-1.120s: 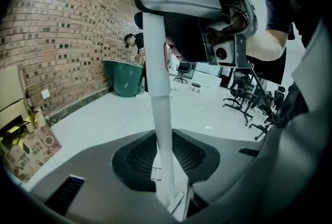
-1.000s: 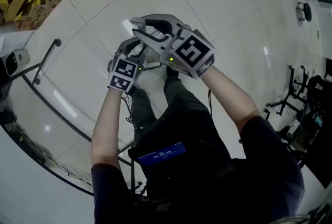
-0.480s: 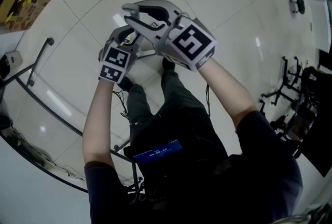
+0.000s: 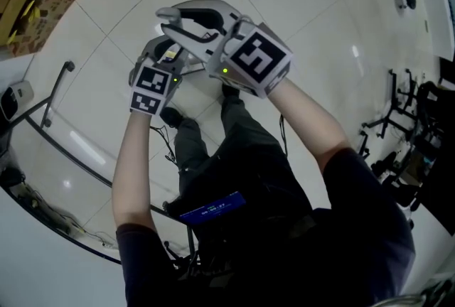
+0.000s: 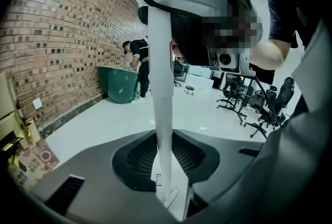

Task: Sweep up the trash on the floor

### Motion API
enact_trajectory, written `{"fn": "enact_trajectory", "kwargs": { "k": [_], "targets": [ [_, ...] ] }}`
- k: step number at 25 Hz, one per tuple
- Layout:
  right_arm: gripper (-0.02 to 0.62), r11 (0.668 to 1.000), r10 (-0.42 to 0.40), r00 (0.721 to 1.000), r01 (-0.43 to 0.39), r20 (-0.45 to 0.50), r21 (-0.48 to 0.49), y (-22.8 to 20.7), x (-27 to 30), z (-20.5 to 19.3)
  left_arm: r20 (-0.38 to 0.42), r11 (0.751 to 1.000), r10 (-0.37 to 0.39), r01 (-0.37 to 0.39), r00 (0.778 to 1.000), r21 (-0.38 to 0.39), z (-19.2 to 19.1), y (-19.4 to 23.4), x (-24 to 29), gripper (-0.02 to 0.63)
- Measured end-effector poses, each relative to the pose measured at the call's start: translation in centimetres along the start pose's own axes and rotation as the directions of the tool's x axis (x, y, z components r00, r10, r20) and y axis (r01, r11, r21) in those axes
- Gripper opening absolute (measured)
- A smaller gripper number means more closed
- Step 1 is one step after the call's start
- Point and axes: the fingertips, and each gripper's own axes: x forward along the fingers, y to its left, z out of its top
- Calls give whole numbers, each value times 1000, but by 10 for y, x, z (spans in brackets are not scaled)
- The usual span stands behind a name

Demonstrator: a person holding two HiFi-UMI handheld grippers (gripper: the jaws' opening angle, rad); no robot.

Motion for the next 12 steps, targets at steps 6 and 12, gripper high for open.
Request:
{"fn": "enact_trajectory", "kwargs": {
  "k": [6,12],
  "targets": [
    [123,1000,2,1000,-1,13,-9,1,-12,4,-4,1000,5,-5,1000,21,7,-6,1,89],
    [118,1000,11,1000,-11,20,3,9,-21,4,-17,1000,-6,6,1000,8,6,-15,-2,88]
  ]
}}
